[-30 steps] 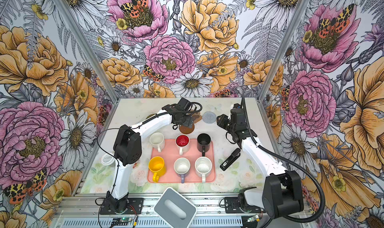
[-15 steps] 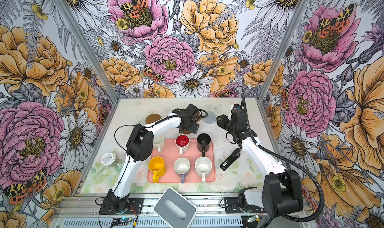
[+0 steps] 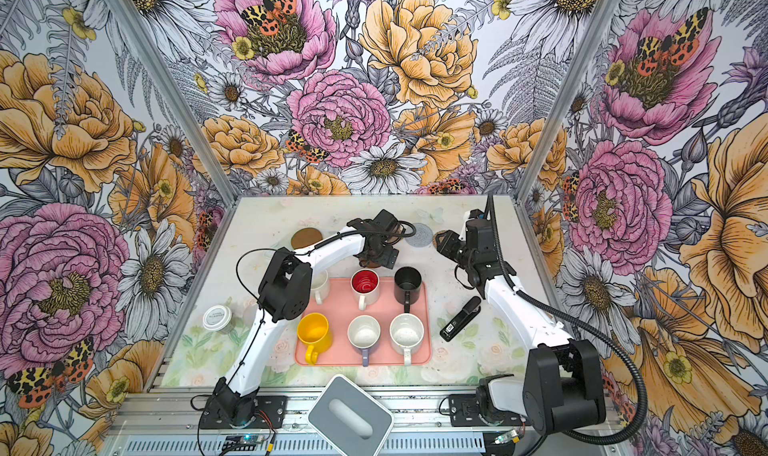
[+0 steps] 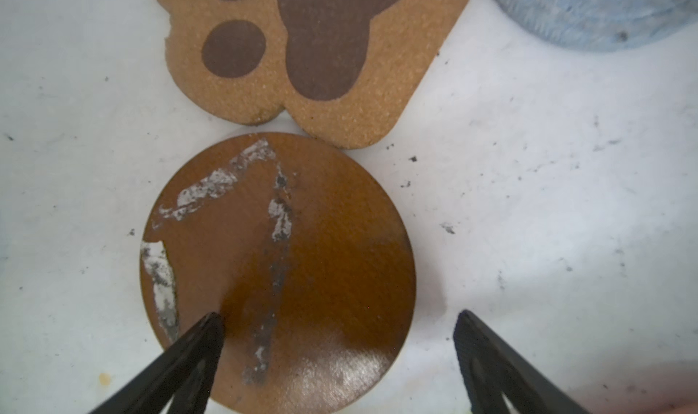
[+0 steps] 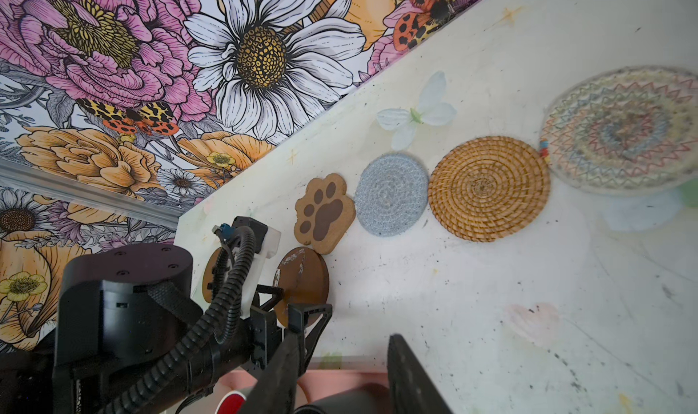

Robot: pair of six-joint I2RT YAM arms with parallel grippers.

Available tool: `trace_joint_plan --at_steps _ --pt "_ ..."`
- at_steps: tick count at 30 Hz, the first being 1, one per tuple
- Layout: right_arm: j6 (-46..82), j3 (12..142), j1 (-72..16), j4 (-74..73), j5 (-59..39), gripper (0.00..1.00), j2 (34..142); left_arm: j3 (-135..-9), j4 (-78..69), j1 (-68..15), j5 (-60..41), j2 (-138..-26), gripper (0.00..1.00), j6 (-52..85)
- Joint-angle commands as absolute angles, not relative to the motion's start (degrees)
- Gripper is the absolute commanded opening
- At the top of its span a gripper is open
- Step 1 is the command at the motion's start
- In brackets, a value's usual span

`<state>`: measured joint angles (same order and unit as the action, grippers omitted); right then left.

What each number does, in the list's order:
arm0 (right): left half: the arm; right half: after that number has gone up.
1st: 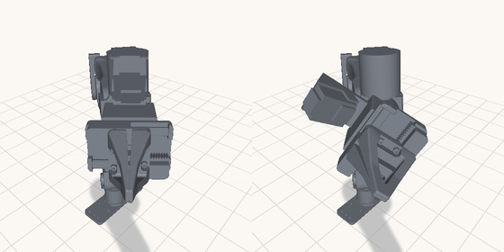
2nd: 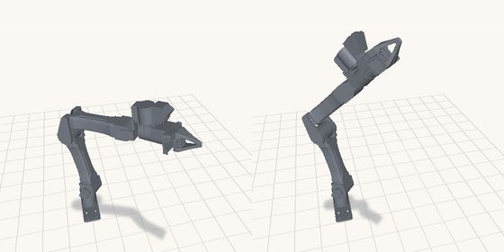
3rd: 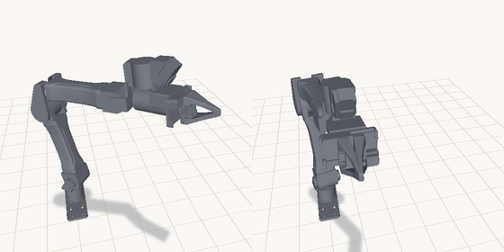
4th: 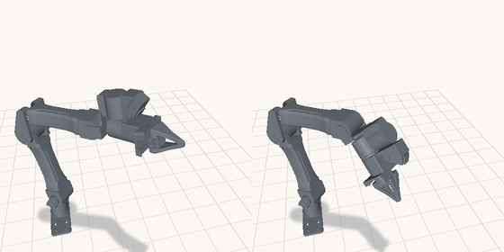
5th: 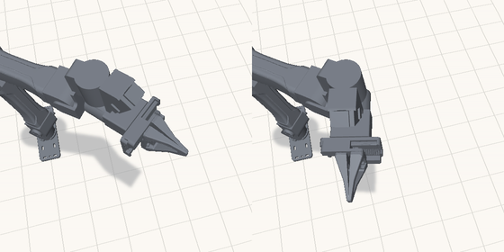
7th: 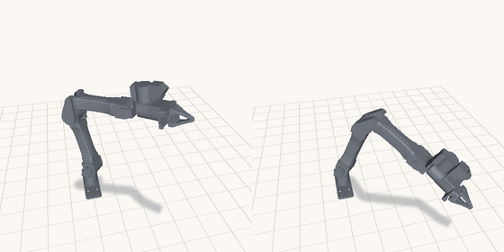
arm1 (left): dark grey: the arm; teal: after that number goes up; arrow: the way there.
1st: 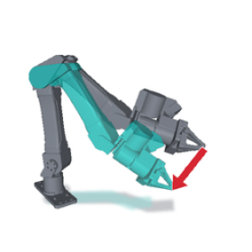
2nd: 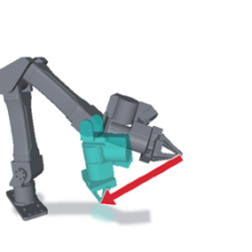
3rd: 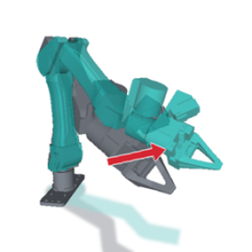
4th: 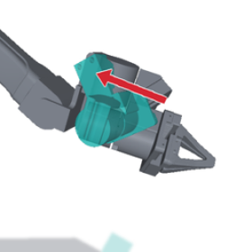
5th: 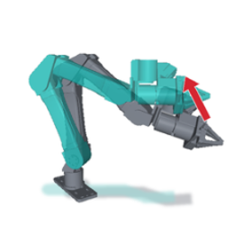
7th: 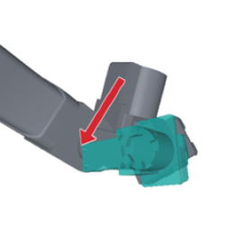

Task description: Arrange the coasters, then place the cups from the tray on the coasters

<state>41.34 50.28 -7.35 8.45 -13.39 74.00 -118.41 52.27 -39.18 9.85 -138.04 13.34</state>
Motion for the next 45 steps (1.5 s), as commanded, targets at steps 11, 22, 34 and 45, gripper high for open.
trace_joint_plan --at_steps 11,22,34,45 --pt "41.5 49.3 -6.3 7.0 -13.9 0.41 72.8 -117.9 52.5 -36.0 11.6 -140.7 0.95 16.3" --pt "41.6 49.0 -6.0 7.0 -14.0 0.41 72.6 -114.3 52.5 -32.3 15.0 -139.3 0.94 17.6" --pt "41.9 49.0 -5.9 6.6 -14.1 0.41 73.0 -114.2 52.3 -27.8 16.2 -139.6 0.93 17.5" --pt "42.2 49.5 -5.9 6.3 -14.2 0.41 74.1 -115.7 52.3 -24.9 16.8 -140.9 0.92 17.4"
